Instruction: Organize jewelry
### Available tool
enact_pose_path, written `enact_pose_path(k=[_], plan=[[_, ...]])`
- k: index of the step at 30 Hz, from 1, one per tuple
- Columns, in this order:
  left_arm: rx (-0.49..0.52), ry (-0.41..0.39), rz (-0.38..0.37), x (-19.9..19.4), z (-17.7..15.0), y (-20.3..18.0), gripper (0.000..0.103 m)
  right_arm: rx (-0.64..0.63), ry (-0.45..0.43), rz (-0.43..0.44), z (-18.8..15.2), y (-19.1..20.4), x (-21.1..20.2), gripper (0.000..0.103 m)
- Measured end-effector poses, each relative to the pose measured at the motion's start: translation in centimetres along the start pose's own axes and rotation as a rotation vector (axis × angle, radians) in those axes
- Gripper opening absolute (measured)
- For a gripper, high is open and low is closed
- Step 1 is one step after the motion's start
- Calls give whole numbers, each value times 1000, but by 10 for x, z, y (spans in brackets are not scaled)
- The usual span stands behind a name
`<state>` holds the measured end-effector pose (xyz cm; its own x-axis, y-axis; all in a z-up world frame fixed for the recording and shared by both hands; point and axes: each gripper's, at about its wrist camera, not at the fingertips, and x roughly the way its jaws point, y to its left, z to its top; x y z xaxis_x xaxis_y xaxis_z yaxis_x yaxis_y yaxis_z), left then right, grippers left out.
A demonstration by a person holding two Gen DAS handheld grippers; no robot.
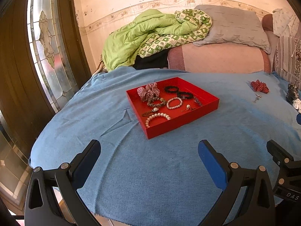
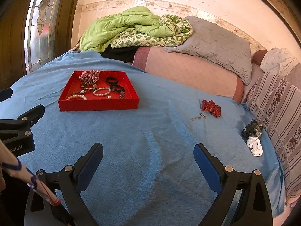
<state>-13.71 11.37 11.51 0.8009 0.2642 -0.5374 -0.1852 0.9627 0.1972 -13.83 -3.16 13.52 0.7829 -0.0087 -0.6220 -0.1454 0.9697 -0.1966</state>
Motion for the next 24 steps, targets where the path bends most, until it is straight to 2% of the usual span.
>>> enact_pose_path(k=[24], plan=[[-6,22,-2,5,-2,-1,103,-5,14,-1,-3,1,4,99]])
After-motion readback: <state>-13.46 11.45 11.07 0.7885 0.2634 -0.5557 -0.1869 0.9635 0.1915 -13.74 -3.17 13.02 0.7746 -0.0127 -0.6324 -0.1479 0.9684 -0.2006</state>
